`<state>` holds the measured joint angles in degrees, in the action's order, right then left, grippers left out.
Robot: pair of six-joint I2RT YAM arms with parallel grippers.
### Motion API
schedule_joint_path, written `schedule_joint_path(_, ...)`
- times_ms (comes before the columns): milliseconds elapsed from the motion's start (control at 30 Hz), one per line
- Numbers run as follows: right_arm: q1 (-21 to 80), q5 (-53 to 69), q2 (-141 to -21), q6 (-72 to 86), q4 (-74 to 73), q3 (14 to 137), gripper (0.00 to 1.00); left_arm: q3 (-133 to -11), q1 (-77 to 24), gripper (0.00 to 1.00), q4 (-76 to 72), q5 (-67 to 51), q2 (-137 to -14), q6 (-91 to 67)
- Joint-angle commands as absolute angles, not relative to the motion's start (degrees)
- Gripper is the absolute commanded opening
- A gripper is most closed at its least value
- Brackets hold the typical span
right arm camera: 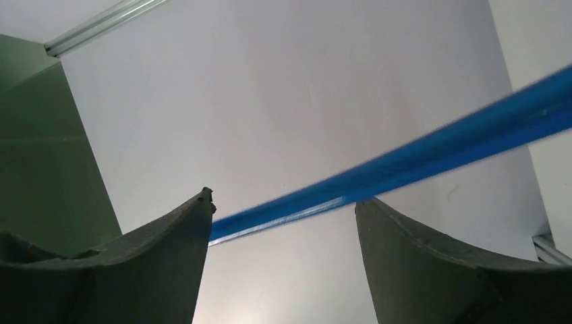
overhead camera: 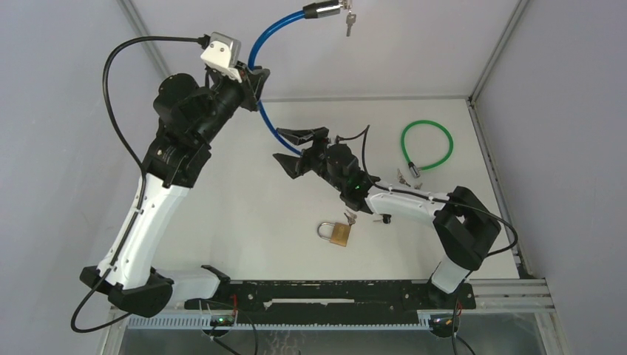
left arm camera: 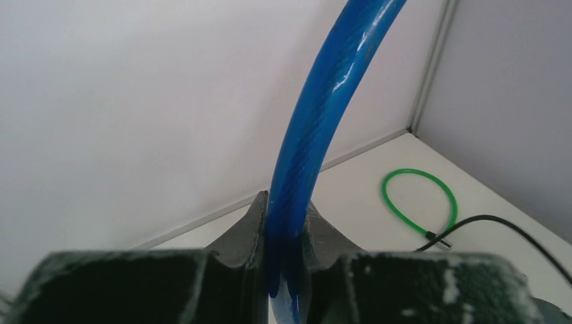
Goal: Lock with the key
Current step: Pick up the lock from the center of the board.
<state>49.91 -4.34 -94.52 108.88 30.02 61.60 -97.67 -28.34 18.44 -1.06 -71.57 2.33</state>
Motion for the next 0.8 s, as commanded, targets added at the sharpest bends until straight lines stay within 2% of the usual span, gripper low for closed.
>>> schedule_joint_path(0, 48.6, -5.7, -96.5, 109.1, 35.5, 62.7, 0.73, -100.1, -30.1, 0.0, 15.9, -3.8, -69.0, -3.3)
schedule_joint_path(33, 48.0, -5.7, -96.3, 107.4, 36.1, 62.4, 0.63, -100.6, -30.1, 0.0, 17.5, -3.5, -68.9, -4.4)
schedule_joint_path(100, 46.2, -6.9, -94.2, 102.6, 35.6, 60.5, 0.33, -100.7, -30.1, 0.0, 20.7, -3.3, -68.3, -4.8)
schedule_joint_path(167, 44.1, -9.6, -90.4, 93.1, 34.0, 58.5, 0.14, -99.1, -29.9, 0.0, 23.4, -4.4, -66.8, -4.7)
schedule_joint_path(300, 43.5, -13.9, -81.1, 61.0, 31.5, 57.8, 0.01, -90.7, -30.0, 0.0, 27.1, -7.4, -61.4, -3.9)
schedule_joint_path(400, 46.2, -14.2, -74.7, 37.3, 29.0, 57.5, 0.0, -84.4, -29.3, 0.0, 28.0, -11.3, -57.6, -5.5)
schedule_joint_path(500, 46.2, -8.9, -69.5, 29.3, 24.7, 55.8, 0.0, -80.5, -27.2, 0.0, 27.2, -20.5, -55.0, -11.0)
schedule_joint_path(767, 49.1, 3.4, -59.8, 13.5, 15.8, 54.0, 0.0, -67.9, -26.6, 0.21, 17.2, -32.2, -48.0, -19.5)
